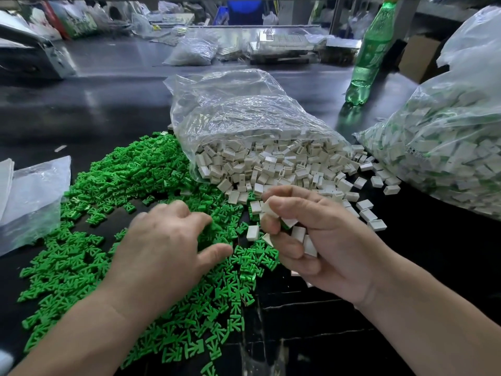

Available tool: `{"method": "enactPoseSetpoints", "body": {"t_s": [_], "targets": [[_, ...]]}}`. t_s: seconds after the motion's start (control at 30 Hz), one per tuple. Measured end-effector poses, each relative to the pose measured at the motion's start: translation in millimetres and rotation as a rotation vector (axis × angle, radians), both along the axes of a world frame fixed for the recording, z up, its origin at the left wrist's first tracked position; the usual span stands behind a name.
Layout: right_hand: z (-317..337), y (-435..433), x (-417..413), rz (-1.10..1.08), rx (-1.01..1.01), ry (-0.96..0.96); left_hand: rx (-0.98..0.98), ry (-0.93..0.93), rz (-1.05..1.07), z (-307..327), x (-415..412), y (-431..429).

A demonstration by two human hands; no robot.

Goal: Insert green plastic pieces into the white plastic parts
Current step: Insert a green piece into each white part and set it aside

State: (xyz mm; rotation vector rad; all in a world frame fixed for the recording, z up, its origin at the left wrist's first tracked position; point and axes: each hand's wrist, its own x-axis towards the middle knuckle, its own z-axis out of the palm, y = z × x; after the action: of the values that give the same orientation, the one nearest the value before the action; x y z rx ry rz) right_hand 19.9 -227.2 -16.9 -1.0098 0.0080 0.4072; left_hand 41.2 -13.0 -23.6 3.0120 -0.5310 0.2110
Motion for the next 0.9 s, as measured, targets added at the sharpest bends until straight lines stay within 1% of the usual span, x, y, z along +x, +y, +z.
{"method": "enactPoseSetpoints", "body": {"t_s": [0.07,0.13,0.27,0.47,0.6,0.7,0.8,0.83,0.9], "targets": [[-1,3,-1,-0.003,-0.05,0.008,-0.014,-0.006,-0.035,-2,2,-4],[-2,5,-1,-0.031,-0.087,0.041,-0.072,-0.061,-0.063,-3,3,-7],[-4,4,2,-0.07,-0.091,0.065,-0.153,-0.084,-0.078,-6,2,-7],[-5,4,2,-0.032,-0.122,0.051,-0.378,-0.083,-0.107,-6,2,-6],[-3,4,1,-0.027,-0.102,0.053,-0.608,0.009,-0.081,-4,-1,-6],[-4,4,1,-0.029,-0.137,0.043,-0.785,0.059,-0.06,-3,-4,-6],[-5,5,0,-0.04,-0.196,0.012,-0.98,0.204,-0.06,-1,-7,-9],[-5,6,0,-0.043,-0.203,0.003,-1.024,0.245,-0.06,0,-8,-11],[-5,7,0,-0.041,-0.201,-0.009,-1.057,0.258,-0.057,2,-9,-13]]}}
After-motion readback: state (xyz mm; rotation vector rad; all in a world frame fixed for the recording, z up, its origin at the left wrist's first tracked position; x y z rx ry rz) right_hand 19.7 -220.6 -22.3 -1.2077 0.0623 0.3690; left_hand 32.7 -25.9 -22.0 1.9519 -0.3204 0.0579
